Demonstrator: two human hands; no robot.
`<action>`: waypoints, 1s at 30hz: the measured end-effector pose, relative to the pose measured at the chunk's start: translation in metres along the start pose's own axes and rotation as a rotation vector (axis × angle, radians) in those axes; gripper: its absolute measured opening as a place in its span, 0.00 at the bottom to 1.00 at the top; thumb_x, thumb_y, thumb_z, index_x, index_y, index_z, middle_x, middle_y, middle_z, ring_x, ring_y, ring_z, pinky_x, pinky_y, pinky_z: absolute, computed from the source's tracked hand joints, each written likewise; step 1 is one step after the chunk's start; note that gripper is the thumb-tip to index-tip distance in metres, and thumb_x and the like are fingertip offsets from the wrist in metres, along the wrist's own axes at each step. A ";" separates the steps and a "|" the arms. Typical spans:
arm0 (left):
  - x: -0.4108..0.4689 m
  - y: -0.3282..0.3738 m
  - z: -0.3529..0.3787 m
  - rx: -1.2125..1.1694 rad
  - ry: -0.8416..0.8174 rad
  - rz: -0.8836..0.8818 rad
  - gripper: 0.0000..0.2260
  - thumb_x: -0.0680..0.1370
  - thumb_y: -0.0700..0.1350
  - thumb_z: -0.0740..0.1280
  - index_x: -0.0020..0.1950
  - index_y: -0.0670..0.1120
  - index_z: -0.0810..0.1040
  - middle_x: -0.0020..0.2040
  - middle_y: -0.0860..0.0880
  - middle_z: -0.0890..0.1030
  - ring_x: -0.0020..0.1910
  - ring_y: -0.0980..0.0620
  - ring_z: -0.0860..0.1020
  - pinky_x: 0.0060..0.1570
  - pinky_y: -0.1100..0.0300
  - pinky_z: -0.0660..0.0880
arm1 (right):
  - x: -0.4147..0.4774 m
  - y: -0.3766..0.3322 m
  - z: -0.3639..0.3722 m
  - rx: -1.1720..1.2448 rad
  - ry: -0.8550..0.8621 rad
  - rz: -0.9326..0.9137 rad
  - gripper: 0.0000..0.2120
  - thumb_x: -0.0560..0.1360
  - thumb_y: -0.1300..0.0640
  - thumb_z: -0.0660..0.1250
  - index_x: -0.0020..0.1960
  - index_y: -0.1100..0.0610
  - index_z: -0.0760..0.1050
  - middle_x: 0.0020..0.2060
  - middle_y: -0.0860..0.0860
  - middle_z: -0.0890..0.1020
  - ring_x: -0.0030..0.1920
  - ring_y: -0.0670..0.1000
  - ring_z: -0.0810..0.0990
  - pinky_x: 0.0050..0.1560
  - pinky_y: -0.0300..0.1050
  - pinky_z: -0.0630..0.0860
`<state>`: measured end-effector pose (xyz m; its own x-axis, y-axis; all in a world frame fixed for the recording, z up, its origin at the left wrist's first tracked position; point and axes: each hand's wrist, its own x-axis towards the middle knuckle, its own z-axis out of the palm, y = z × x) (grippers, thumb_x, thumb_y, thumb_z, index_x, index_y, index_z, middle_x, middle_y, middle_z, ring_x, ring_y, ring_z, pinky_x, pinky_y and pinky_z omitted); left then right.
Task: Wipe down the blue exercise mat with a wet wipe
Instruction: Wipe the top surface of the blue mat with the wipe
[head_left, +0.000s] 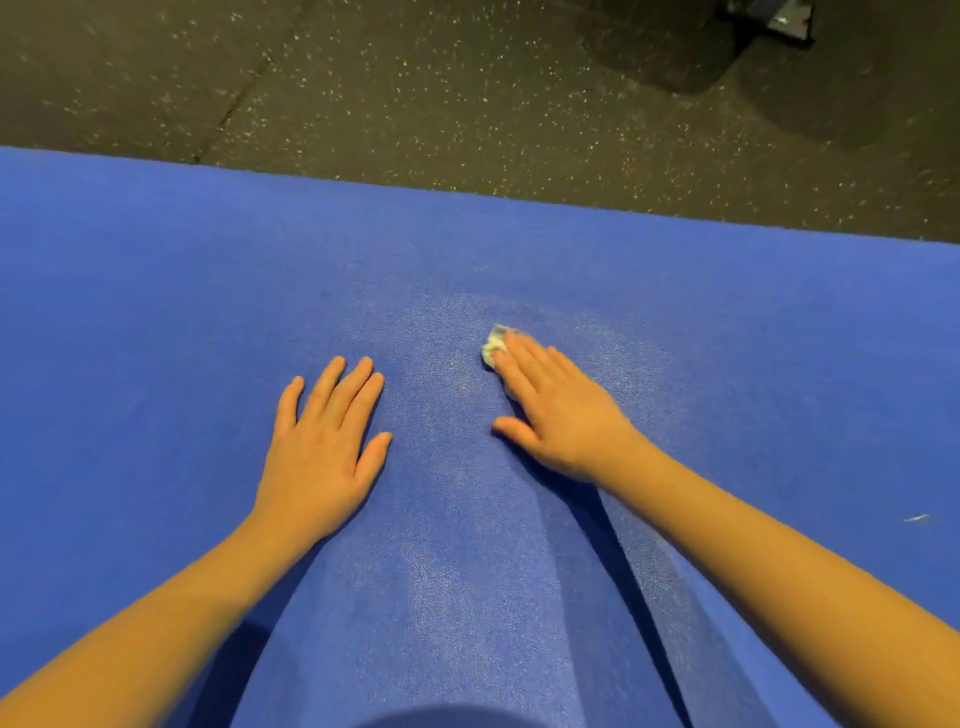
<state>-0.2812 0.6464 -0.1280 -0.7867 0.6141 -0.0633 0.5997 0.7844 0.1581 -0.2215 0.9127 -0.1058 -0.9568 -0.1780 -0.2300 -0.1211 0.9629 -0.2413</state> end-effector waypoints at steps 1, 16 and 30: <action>0.000 0.000 0.000 -0.006 0.002 0.003 0.27 0.80 0.56 0.51 0.73 0.42 0.67 0.75 0.46 0.66 0.75 0.45 0.60 0.73 0.42 0.53 | 0.008 0.010 -0.003 -0.011 0.025 0.019 0.38 0.76 0.35 0.46 0.79 0.57 0.47 0.78 0.54 0.48 0.78 0.54 0.48 0.74 0.46 0.42; -0.002 -0.001 0.000 -0.076 0.030 0.010 0.25 0.80 0.54 0.52 0.74 0.44 0.67 0.75 0.48 0.65 0.76 0.47 0.59 0.73 0.43 0.53 | 0.092 0.053 -0.025 -0.044 0.072 0.192 0.35 0.79 0.38 0.51 0.78 0.56 0.50 0.78 0.55 0.50 0.78 0.54 0.49 0.75 0.55 0.52; -0.002 -0.001 0.000 -0.081 0.032 0.014 0.25 0.79 0.54 0.54 0.73 0.44 0.68 0.75 0.48 0.66 0.75 0.47 0.60 0.73 0.43 0.54 | 0.160 0.047 -0.044 0.015 0.055 0.282 0.31 0.81 0.43 0.52 0.78 0.56 0.50 0.78 0.53 0.52 0.77 0.51 0.48 0.75 0.53 0.47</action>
<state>-0.2804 0.6449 -0.1284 -0.7833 0.6210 -0.0292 0.5979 0.7654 0.2382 -0.3917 0.9379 -0.1126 -0.9650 0.1083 -0.2388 0.1555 0.9696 -0.1888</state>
